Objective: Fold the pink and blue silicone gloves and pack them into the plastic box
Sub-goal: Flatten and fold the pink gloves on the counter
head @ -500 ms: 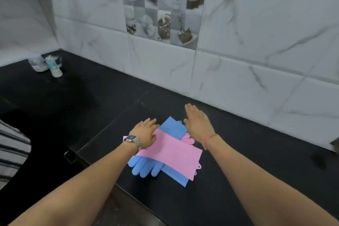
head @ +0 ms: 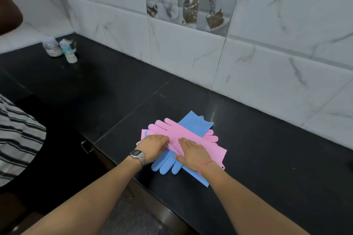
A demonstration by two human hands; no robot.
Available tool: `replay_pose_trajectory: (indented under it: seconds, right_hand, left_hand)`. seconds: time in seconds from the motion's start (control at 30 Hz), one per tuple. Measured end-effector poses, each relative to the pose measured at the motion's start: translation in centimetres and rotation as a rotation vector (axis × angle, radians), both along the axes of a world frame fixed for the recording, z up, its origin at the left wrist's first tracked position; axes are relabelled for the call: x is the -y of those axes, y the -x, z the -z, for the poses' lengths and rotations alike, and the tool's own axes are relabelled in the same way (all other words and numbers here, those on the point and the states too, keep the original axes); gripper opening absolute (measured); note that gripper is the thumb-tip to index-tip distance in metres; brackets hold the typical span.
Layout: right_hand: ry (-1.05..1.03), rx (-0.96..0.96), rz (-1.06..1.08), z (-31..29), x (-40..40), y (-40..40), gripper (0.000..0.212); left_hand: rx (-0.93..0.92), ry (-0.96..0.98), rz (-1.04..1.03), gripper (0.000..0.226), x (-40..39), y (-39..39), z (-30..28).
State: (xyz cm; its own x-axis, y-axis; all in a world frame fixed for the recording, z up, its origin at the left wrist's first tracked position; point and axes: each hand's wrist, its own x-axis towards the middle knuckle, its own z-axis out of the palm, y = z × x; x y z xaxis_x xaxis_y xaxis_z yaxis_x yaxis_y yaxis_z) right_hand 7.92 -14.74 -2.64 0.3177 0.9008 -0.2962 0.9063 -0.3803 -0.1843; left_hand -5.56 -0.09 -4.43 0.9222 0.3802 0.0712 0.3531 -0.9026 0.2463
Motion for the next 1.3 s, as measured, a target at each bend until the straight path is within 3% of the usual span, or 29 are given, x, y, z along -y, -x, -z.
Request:
replay_pose_trajectory:
  seconds: [0.13,0.27,0.4,0.53,0.63,0.67,0.73,0.83,1.0,1.1,1.2,1.3]
  right_hand:
    - [-0.013,-0.003,0.043,1.2,0.0,0.5,0.075]
    - [-0.182,0.022,0.176,1.1,-0.5,0.7,0.029]
    - [-0.259,-0.199,0.303,0.3,0.3,0.3,0.005]
    - [-0.315,-0.227,0.261,-0.2,1.9,-0.3,0.017]
    - [-0.374,-0.528,0.420,-1.4,2.7,-0.2,0.004]
    - [-0.405,-0.626,0.481,-1.8,3.2,-0.1,0.009]
    - [-0.439,-0.723,0.508,-2.3,4.7,-0.2,0.023]
    - [-0.545,-0.771,0.453,-3.1,7.4,-0.5,0.027]
    - [-0.734,-0.913,0.568,-3.4,11.9,-2.1,0.024]
    - [-0.882,-0.916,0.680,-3.4,14.4,-3.2,0.041]
    - [-0.968,-0.964,0.861,-3.1,16.6,-4.2,0.045]
    - [-0.997,-1.056,1.109,-2.4,19.3,-5.4,0.023]
  left_hand:
    - [0.140,0.038,0.039,0.018,0.5,-0.6,-0.6]
    - [0.211,0.122,0.147,0.022,1.9,-1.2,-1.2]
    - [0.232,0.261,0.126,0.022,3.4,-1.3,-1.2]
    - [0.313,0.422,0.059,0.024,4.6,-1.2,-1.6]
    - [0.398,0.557,-0.025,0.023,5.3,-1.1,-1.6]
    - [0.417,0.591,-0.052,0.023,5.6,-1.2,-1.6]
    - [0.442,0.646,-0.082,0.023,6.3,-1.4,-1.5]
    - [0.469,0.773,-0.151,0.025,7.5,-2.0,-1.4]
    - [0.552,1.125,-0.307,0.035,10.6,-3.8,-2.2]
    - [0.593,1.432,-0.370,0.038,13.1,-5.3,-2.6]
    - [0.498,1.689,-0.368,0.054,16.3,-7.0,-2.3]
    - [0.249,1.716,-0.197,0.054,20.2,-8.4,-1.5]
